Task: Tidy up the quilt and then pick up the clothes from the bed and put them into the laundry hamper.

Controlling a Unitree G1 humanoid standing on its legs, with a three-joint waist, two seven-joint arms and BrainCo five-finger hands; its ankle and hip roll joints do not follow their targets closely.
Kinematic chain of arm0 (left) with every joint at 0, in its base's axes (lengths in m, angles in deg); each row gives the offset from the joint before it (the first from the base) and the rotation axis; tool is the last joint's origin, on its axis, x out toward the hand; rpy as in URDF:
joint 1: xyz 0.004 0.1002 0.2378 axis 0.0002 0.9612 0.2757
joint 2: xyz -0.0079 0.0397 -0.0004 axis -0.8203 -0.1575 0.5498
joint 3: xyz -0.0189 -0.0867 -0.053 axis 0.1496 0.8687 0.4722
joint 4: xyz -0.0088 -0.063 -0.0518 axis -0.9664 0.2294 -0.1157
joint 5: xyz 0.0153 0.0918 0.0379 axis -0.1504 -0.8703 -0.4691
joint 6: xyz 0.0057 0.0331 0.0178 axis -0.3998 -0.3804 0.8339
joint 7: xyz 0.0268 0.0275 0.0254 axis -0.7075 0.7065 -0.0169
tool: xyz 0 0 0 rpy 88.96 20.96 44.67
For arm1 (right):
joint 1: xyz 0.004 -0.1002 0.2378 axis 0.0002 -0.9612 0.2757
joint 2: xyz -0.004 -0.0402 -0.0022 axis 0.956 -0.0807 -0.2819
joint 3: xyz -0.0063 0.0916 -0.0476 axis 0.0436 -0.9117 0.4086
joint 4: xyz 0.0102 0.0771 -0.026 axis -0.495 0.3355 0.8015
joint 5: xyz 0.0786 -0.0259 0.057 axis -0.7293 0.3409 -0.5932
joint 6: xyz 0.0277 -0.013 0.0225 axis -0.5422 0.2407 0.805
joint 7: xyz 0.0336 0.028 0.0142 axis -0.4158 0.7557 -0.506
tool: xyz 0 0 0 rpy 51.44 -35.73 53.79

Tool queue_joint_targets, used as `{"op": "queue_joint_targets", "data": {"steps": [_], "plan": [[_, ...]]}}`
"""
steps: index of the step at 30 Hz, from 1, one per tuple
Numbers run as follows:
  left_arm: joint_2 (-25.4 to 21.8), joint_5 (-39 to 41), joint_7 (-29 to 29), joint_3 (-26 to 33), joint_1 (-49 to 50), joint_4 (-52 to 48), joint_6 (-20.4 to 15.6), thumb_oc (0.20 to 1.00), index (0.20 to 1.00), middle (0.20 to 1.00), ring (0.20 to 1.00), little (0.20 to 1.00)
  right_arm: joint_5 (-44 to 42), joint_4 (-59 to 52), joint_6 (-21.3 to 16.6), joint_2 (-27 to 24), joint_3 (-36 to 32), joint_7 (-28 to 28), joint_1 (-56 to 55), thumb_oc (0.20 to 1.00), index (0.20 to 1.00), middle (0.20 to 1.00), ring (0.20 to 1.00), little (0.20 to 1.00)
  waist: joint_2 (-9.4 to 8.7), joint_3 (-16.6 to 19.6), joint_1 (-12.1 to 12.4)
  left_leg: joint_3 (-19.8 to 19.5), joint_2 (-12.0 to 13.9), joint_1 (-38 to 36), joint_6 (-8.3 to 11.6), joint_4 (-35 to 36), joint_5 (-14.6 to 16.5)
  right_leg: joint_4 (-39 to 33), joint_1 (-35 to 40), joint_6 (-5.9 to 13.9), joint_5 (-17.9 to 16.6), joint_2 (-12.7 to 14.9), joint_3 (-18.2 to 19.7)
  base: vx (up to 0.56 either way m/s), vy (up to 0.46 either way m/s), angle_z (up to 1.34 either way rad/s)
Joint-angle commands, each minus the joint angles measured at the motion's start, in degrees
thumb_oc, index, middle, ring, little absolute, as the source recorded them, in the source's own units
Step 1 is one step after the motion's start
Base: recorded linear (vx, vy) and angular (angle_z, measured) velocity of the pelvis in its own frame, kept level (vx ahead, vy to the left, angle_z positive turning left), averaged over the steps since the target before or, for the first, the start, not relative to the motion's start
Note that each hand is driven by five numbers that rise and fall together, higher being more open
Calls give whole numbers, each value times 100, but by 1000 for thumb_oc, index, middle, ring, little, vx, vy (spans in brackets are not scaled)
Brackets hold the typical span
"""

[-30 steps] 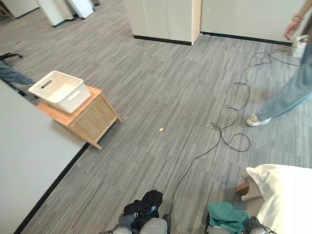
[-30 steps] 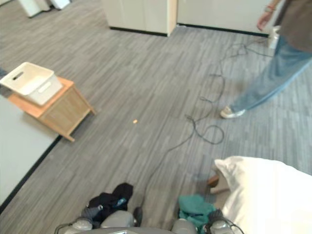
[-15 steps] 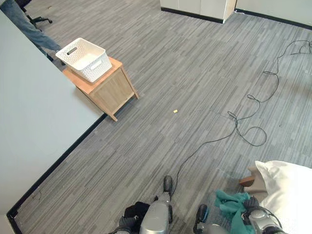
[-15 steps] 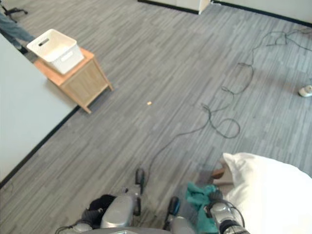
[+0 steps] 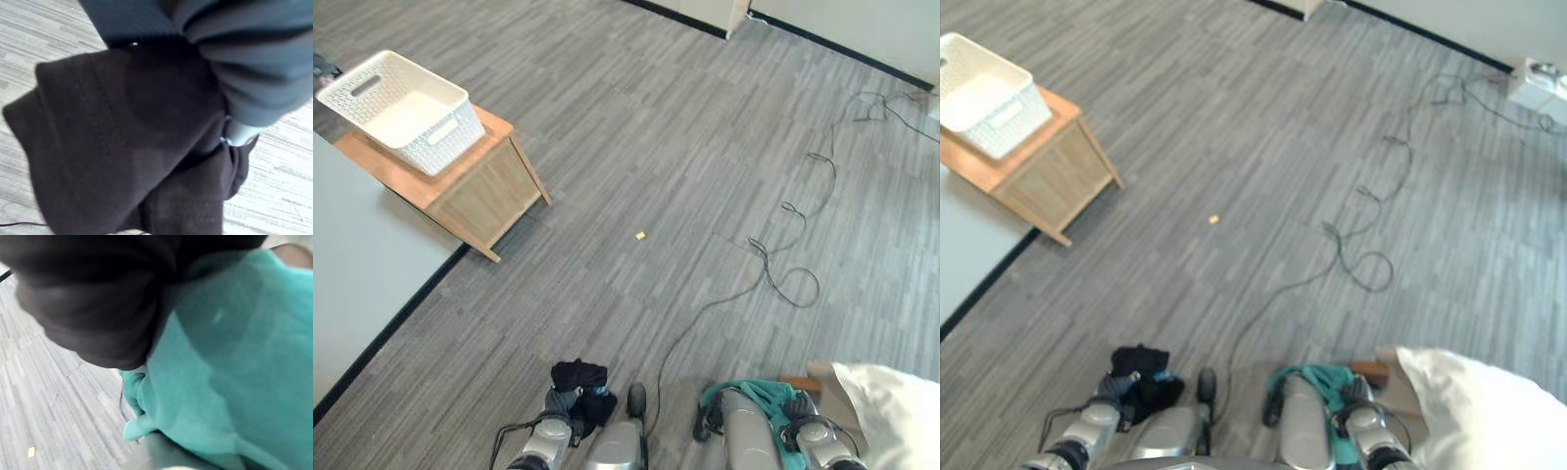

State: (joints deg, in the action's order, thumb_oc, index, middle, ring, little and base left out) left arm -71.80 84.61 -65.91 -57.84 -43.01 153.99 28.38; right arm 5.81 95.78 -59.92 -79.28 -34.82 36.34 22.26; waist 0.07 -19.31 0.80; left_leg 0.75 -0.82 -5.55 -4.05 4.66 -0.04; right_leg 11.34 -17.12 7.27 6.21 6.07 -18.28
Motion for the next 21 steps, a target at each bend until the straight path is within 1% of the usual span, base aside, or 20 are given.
{"op": "queue_joint_targets", "data": {"steps": [1, 2, 3, 4, 5, 6, 7, 8, 9, 10, 11, 12, 13, 14, 16, 17, 18, 19, 20, 21], "plan": [[-22, -331, -77, -53, 18, 39, -105, 200, 200, 200, 200, 200, -116, -39, -63, -288, -133, 95, 199, 200, 200, 200, 200, 200, 57, 76, -94, -165, -63, -257, 498, -145, 798, -1223, 315, 292, -810, 64, -109, 546, 1, 56], [-30, -416, -62, -22, 52, 80, -105, 200, 200, 200, 200, 200, -81, -63, -46, -297, -157, 75, 177, 200, 200, 200, 200, 200, 65, 104, -146, -154, -51, -370, 522, -162, 896, -1425, 210, 354, -867, 149, -204, 586, 1, 55], [-14, -477, -41, -15, 84, 169, -117, 200, 200, 200, 200, 200, -53, -53, -35, -293, -154, 59, 161, 200, 200, 200, 200, 200, 107, 133, -214, -174, -27, -556, 530, -163, 1050, -1534, 119, 384, -919, 151, -205, 763, 7, 39], [8, -538, 4, 28, 154, 261, -137, 200, 200, 200, 200, 200, 25, -25, -33, -299, -162, 30, 96, 200, 200, 200, 200, 200, 121, 223, -303, -284, -99, -851, 522, -206, 1312, -1507, 55, 391, -1003, 179, -156, 830, -11, 34], [44, -575, 27, 34, 198, 305, -143, 200, 200, 200, 200, 200, 22, -6, -47, -313, -172, 24, 4, 200, 200, 200, 200, 200, 128, 310, -336, -345, -118, -981, 511, -283, 1487, -1549, 182, 347, -1063, 148, -145, 854, -37, 30], [59, -579, 51, 14, 285, 364, -119, 200, 200, 200, 200, 200, 76, -167, 39, -406, -180, 10, 156, 200, 200, 200, 200, 200, 161, 407, -315, -445, -114, -1068, 549, -514, 1538, -1455, 283, 259, -1175, 119, -177, 661, -62, 48], [81, -536, 81, 56, 298, 317, -129, 200, 200, 200, 200, 200, 268, -331, 54, -447, -191, 30, -161, 200, 200, 200, 200, 200, 194, 460, -359, -428, -85, -1024, 669, -965, 1432, -1497, 440, 205, -1180, 62, -208, 582, -75, 54], [83, -508, 53, 105, 318, 347, -138, 200, 200, 200, 200, 200, 387, -253, 40, -492, -130, 21, -278, 200, 200, 200, 200, 200, 197, 469, -359, -375, -122, -844, 811, -1606, 1169, -1517, 607, 159, -1197, 50, -263, 487, -109, 60], [55, -504, 3, 125, 322, 342, -151, 200, 200, 200, 200, 200, 473, -223, 50, -501, -83, 35, -311, 200, 200, 200, 200, 200, 153, 367, -302, -272, -86, -401, 1019, -2731, 714, -1516, 879, 48, -1152, 15, -271, 337, -135, 47], [0, -496, -16, 117, 295, 257, -174, 200, 200, 200, 200, 200, 480, -238, 61, -491, -102, 22, -280, 200, 200, 200, 200, 200, 51, 217, -173, -267, -131, 246, 1120, -3959, 265, -1506, 1119, -111, -1098, 33, -250, 279, -157, 28], [-34, -432, -22, 130, 272, 181, -191, 200, 200, 200, 200, 200, 445, -215, 54, -528, -70, 27, -246, 200, 200, 200, 200, 200, -14, 113, -11, -191, -148, 719, 1096, -4727, 159, -1553, 1327, -224, -1021, 40, -292, 224, -172, -1], [-82, -354, -70, 146, 212, 123, -207, 200, 200, 200, 200, 200, 414, -181, 48, -568, -50, 41, -174, 200, 200, 200, 200, 200, -107, 0, 134, -24, -44, 1236, 1055, -5300, 178, -1592, 1498, -276, -939, 73, -342, 167, -120, -9], [-86, -354, -70, 147, 208, 124, -206, 200, 200, 200, 200, 200, 414, -179, 47, -564, -51, 41, -169, 200, 200, 200, 200, 200, -126, 18, 117, -32, -66, 1274, 1049, -5301, 159, -1589, 1470, -274, -944, 95, -355, 349, -101, -9], [-117, -233, -131, 172, 143, 29, -202, 200, 200, 200, 200, 200, 365, -72, 62, -577, 83, 3, -61, 200, 200, 200, 200, 200, -150, -52, 394, 359, 222, 1761, 944, -5089, 396, -1634, 1761, -300, -709, 91, -395, 433, 20, -13], [-91, -211, -129, 227, 209, -95, -202, 200, 200, 200, 200, 200, 270, -99, 24, -541, 147, -48, -70, 200, 200, 200, 200, 200, -119, 27, 575, 583, 236, 1783, 803, -3795, 577, -1634, 1957, -217, -512, 69, -403, 456, 94, -26], [-91, -211, -129, 226, 211, -97, -201, 200, 200, 200, 200, 200, 270, -99, 24, -541, 147, -48, -72, 200, 200, 200, 200, 200, -123, 16, 585, 595, 232, 1759, 802, -3778, 574, -1634, 1969, -215, -511, 75, -393, 442, 184, -23], [-70, -277, -141, 273, 286, -76, -179, 200, 200, 200, 200, 200, 127, -79, -62, -546, 136, -63, -44, 200, 200, 200, 200, 200, -96, 124, 652, 946, 374, 1794, 762, -2279, 428, -1634, 2157, -101, -246, 45, -529, 293, 124, -8], [-70, -278, -141, 273, 286, -76, -179, 200, 200, 200, 200, 200, 127, -78, -63, -546, 137, -63, -44, 200, 200, 200, 200, 200, -103, 115, 653, 952, 363, 1768, 761, -2249, 413, -1634, 2168, -99, -244, 54, -527, 447, 218, 3], [-58, -284, -132, 301, 286, -42, -158, 200, 200, 200, 200, 200, 68, -64, -79, -547, 96, -63, -29, 200, 200, 200, 200, 200, -42, 161, 666, 1223, 487, 1729, 794, -1612, 187, -1634, 2282, -80, -117, -1, -611, 351, 136, 26], [-31, -324, -125, 311, 287, 47, -107, 200, 200, 200, 200, 200, -26, -17, -94, -547, 39, -46, -13, 200, 200, 200, 200, 200, -6, 203, 666, 1521, 615, 1702, 891, -1179, 114, -1634, 2504, -49, 130, -49, -699, 523, 205, 26]]}}
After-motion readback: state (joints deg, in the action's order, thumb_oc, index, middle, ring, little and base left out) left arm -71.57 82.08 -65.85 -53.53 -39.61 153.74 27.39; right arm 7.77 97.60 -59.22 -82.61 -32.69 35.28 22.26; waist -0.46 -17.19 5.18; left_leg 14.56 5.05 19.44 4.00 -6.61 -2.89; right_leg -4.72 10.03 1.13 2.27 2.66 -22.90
